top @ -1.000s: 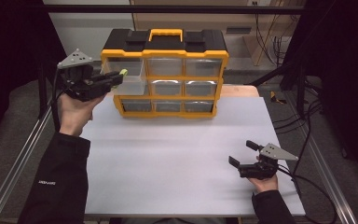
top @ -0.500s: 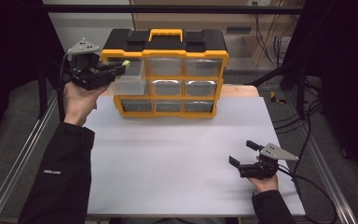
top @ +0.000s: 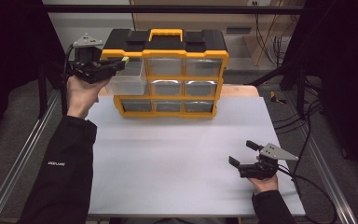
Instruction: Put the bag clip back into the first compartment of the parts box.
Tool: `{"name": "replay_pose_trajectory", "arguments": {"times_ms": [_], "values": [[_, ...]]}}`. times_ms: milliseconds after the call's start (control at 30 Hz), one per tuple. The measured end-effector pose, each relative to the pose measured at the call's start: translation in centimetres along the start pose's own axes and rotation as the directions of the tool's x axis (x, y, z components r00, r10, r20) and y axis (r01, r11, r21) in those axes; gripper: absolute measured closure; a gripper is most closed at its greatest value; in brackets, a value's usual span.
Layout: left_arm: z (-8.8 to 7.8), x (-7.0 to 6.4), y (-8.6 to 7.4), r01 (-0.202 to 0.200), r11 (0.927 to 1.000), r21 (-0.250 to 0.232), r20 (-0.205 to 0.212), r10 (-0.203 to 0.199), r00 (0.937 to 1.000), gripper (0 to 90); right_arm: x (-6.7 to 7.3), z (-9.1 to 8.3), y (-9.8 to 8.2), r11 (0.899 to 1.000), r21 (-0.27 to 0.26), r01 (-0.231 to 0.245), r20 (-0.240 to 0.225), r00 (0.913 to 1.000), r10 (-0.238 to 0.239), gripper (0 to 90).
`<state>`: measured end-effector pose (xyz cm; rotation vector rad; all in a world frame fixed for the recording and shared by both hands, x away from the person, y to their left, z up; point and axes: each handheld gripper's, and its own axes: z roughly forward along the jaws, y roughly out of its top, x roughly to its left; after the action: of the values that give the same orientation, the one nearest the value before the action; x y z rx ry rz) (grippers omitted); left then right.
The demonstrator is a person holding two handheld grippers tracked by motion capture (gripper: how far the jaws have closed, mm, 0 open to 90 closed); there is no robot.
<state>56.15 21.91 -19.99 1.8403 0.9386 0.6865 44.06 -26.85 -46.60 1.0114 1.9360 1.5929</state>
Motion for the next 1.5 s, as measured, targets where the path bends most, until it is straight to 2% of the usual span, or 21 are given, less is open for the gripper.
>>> {"name": "replay_pose_trajectory", "arguments": {"times_ms": [233, 367, 567, 933, 1300, 1500], "values": [[0.6, 0.9, 0.0, 0.025, 0.9996, 0.009, -0.006, -0.025, 0.9997, 77.3, 0.0, 0.0, 0.0, 1.000, 0.001, 0.003, -0.001, 1.0000, -0.003, 0.5], [1.1, 1.4, -0.2, 0.034, 0.9991, 0.027, -0.024, -0.034, 0.9991, 77.3, 0.0, 0.0, 0.0, 1.000, 0.001, 0.003, -0.001, 1.0000, -0.003, 0.5], [1.6, 1.5, -0.3, 0.033, 0.9991, 0.027, -0.028, -0.032, 0.9991, 77.3, 0.0, 0.0, 0.0, 1.000, 0.001, 0.002, -0.001, 1.0000, -0.002, 0.5], [2.6, 1.9, -0.8, 0.054, 0.9975, 0.046, -0.028, -0.053, 0.9982, 77.3, 0.0, 0.0, 0.0, 1.000, -0.001, 0.000, -0.001, 1.0000, 0.000, 0.5], [2.7, 1.8, -1.4, 0.046, 0.9971, 0.061, -0.029, -0.044, 0.9986, 77.2, 0.0, 0.0, 0.0, 1.000, -0.001, 0.000, -0.001, 1.0000, 0.000, 0.5], [2.8, 1.6, -1.4, 0.025, 0.9973, 0.069, -0.038, -0.022, 0.9990, 76.2, 0.0, 0.0, 0.0, 1.000, -0.001, 0.001, 0.000, 1.0000, -0.001, 0.5]]}}
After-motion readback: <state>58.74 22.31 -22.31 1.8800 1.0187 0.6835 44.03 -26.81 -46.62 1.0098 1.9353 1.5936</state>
